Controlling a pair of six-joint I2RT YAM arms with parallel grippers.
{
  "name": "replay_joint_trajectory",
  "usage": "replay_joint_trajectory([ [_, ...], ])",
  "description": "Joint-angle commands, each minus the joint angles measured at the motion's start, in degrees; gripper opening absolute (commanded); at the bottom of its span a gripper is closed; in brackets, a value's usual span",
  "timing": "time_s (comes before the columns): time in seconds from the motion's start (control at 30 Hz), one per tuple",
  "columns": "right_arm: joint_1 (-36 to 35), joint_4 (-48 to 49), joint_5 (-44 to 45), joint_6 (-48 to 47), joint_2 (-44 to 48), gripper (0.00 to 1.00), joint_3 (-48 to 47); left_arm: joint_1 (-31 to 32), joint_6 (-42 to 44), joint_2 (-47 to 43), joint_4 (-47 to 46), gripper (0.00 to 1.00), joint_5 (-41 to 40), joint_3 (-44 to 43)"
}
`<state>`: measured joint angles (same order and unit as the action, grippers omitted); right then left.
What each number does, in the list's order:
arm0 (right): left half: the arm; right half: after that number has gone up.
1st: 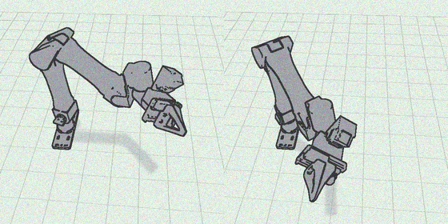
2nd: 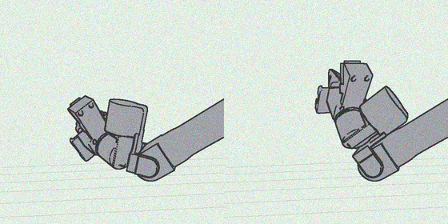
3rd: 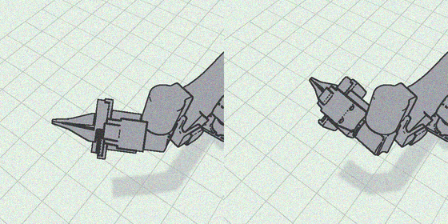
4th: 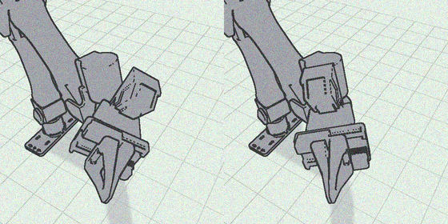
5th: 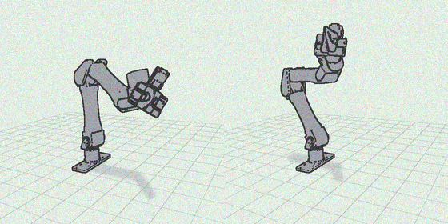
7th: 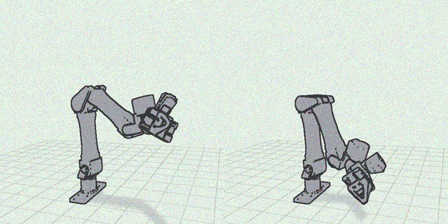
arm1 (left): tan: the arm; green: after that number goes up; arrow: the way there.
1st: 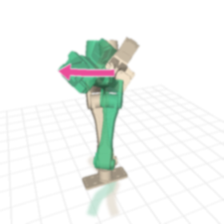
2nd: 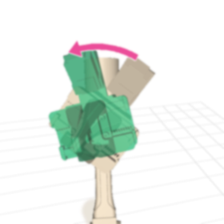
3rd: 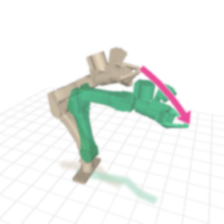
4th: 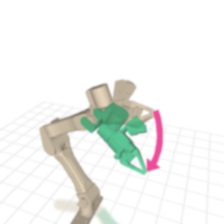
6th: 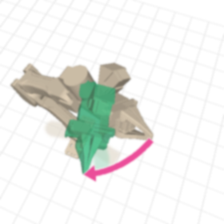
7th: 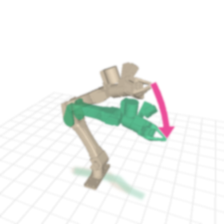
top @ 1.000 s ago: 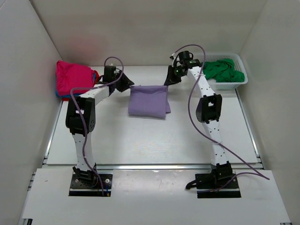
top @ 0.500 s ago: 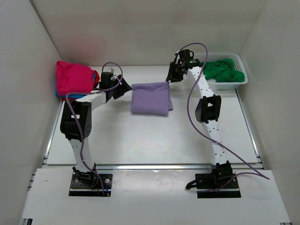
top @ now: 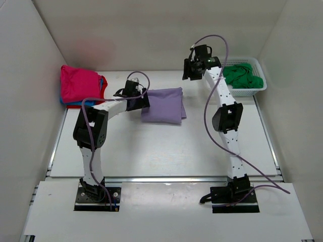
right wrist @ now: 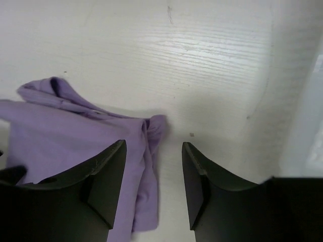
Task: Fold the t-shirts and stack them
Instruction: Put the neatly folded tshirt into the corner of the board with the left arm
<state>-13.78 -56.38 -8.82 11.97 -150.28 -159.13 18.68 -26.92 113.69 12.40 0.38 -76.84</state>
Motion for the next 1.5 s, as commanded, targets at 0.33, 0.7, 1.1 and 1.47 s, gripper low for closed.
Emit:
replay_joint_trajectory([
  [0.33, 6.57, -2.86, 0.47, -3.7, 25.54, 0.45, -0.04, 5.83, 11.53, 16.29, 23.69, 0.9, -7.4, -28.61],
  [0.7, 9.91, -2.69, -1.55, -4.41, 37.51, 0.46, 6.99, 5.93, 11.89, 19.55, 33.56, 0.54, -1.63, -26.7],
  [1.1, 17.37, 1.61, -8.57, -5.37, 52.88, 0.44, 23.75, -0.3, 13.02, 6.73, 31.36, 0.0, -12.16, -25.8],
  [1.47, 17.99, 22.0, -8.23, -7.93, 73.27, 0.39, 53.82, -8.83, 23.05, 2.51, 26.37, 0.0, -26.92, -32.32],
])
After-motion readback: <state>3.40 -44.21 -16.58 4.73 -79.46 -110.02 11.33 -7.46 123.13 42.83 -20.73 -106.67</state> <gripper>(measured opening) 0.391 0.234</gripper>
